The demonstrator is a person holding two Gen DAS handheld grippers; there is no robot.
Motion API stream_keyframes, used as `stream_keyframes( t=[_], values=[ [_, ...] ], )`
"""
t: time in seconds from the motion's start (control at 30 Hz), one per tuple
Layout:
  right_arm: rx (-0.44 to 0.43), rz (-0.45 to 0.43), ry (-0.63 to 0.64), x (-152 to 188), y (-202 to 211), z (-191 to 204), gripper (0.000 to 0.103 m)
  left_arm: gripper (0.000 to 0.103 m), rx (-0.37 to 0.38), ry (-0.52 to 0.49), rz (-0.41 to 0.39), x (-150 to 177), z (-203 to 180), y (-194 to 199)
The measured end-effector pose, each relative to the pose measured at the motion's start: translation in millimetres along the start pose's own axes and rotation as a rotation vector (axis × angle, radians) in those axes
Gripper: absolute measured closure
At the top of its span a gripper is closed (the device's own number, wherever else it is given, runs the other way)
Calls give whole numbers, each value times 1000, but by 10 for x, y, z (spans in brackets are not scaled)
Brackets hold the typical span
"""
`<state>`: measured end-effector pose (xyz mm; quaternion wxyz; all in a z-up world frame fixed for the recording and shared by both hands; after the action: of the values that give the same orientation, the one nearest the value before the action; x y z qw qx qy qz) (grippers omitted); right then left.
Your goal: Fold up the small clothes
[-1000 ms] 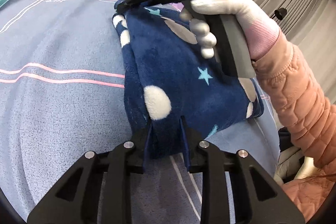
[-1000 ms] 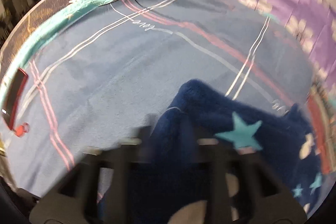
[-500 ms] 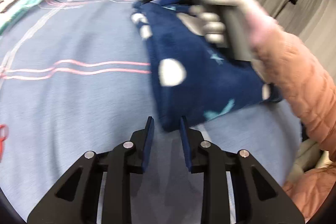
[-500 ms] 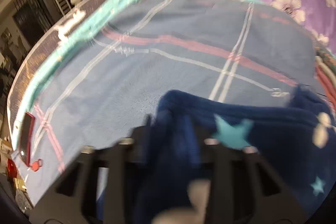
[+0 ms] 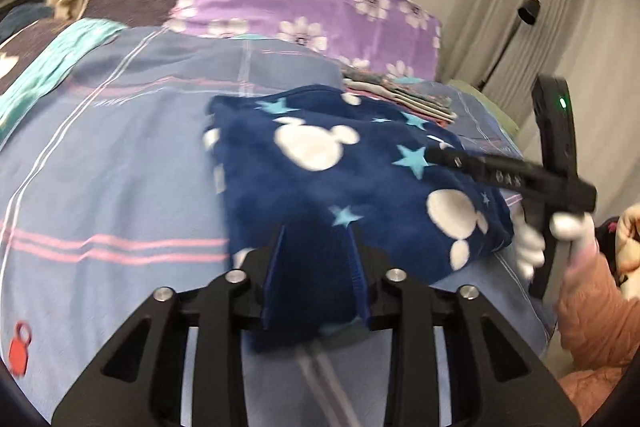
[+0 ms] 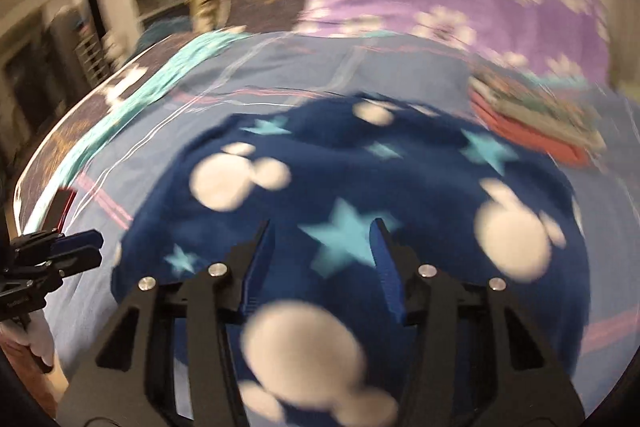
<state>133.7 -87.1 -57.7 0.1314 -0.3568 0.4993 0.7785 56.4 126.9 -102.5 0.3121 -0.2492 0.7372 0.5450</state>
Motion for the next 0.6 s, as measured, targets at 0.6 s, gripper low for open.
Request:
stream_keyframes(
  t=[0.6],
  values=[
    [45, 49, -112, 568, -156, -416, 44, 64, -44, -42, 108, -17, -176, -657]
  ],
)
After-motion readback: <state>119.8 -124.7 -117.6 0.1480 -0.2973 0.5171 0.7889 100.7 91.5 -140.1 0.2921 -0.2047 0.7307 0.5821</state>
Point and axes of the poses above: each gripper's, at about its wrist camera, not at the fingertips, and y roughly against the way its jaws point, z to its left, x to its underside, the point moved 9 cm from there along -y, roughly the way its jaws point, and after that the axes turned 11 degrees about -x, right-handed, at the moved point
